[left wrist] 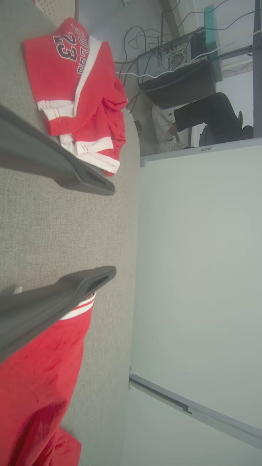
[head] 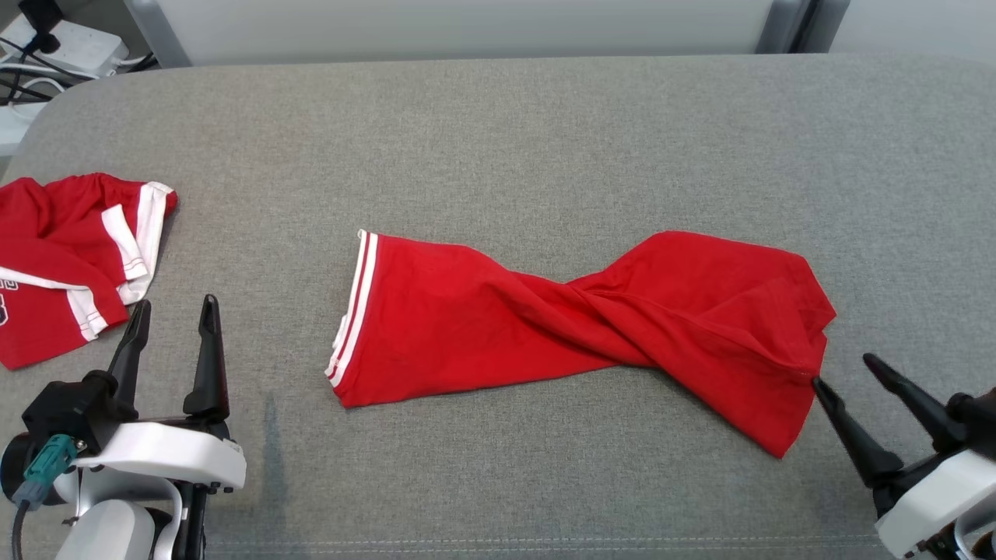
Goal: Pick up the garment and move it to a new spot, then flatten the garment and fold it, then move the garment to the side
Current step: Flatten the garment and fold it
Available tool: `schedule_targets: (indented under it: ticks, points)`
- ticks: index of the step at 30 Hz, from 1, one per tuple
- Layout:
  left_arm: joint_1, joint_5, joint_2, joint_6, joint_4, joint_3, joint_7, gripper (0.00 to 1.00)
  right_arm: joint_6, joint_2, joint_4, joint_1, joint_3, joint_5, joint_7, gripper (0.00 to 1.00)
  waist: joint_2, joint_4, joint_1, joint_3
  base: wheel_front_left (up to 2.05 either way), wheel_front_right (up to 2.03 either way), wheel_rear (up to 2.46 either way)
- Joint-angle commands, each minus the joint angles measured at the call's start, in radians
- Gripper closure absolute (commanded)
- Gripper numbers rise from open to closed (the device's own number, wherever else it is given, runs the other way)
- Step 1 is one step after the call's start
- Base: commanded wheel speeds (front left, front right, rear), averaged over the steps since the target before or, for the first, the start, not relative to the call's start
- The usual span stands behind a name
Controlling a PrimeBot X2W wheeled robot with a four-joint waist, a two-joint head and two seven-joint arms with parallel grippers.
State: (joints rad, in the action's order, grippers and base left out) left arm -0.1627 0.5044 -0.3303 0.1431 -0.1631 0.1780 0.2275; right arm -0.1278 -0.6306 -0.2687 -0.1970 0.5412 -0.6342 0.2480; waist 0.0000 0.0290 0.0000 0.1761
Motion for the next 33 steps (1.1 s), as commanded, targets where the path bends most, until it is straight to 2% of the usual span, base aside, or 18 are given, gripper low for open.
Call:
schedule_targets:
  ticks: [1, 7, 9, 12, 17, 23, 33]
  points:
    - [-0.010, 0.012, -0.033, 0.012, 0.032, -0.040, -0.001, 0.00, -0.003, -0.002, 0.045, 0.046, -0.072, -0.007, 0.014, 0.00, 0.0000, -0.001, 0.0000, -0.016, 0.00, 0.00, 0.00]
    - [0.009, 0.002, -0.045, 0.026, 0.062, -0.035, -0.011, 0.00, -0.003, 0.115, 0.078, 0.093, -0.300, 0.069, 0.014, 0.00, 0.0000, -0.003, 0.0000, -0.053, 0.00, 0.00, 0.00]
    - [0.011, -0.001, -0.047, 0.028, 0.069, -0.035, -0.010, 0.00, -0.003, 0.135, 0.083, 0.092, -0.323, 0.090, 0.014, 0.00, 0.0000, -0.003, 0.0000, -0.059, 0.00, 0.00, 0.00]
    - [0.021, -0.005, -0.052, 0.036, 0.082, -0.031, -0.021, 0.00, -0.003, 0.201, 0.101, 0.085, -0.370, 0.142, 0.014, 0.00, 0.0000, -0.004, 0.0000, -0.078, 0.00, 0.00, 0.00]
    - [0.043, -0.015, -0.056, 0.047, 0.102, -0.015, -0.040, 0.00, -0.003, 0.277, 0.131, 0.100, -0.373, 0.200, 0.004, 0.00, 0.0000, -0.003, 0.0000, -0.106, 0.00, 0.00, 0.00]
    - [0.087, -0.034, -0.073, 0.068, 0.122, -0.003, -0.062, 0.00, -0.003, 0.335, 0.160, 0.160, -0.401, 0.224, -0.015, 0.00, 0.0000, 0.001, 0.0000, -0.135, 0.00, 0.00, 0.00]
    - [0.142, 0.000, -0.082, 0.061, 0.127, -0.022, -0.049, 0.00, -0.003, 0.367, 0.193, 0.213, -0.419, 0.244, -0.045, 0.00, 0.0000, 0.003, 0.0000, -0.161, 0.00, 0.00, 0.00]
